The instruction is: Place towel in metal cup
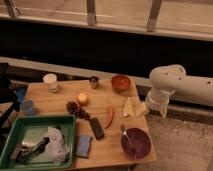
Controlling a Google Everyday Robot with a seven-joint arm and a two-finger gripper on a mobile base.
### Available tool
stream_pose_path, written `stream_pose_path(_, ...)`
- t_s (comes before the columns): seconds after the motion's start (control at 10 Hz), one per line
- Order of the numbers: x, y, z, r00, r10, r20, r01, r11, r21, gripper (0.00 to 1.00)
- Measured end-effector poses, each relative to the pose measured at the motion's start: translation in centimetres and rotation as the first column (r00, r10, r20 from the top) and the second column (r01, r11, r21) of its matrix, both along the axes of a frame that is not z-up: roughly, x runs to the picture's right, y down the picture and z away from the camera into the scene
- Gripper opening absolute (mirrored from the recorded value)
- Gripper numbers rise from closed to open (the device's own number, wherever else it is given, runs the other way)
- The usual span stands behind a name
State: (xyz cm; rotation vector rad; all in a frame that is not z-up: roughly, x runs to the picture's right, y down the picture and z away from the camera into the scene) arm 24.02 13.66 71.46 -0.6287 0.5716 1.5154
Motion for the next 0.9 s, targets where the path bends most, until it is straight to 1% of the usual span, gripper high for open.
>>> stream_pose_path(0.8, -0.04, -0.03, -0.05, 1.0, -0.004, 0.0, 0.004, 1.0, 0.0, 0.8)
stream_pose_path(0.9, -0.16, 0.0, -0.53, 0.999, -0.035, -0.011, 0.035, 0.9993, 0.013, 0.8)
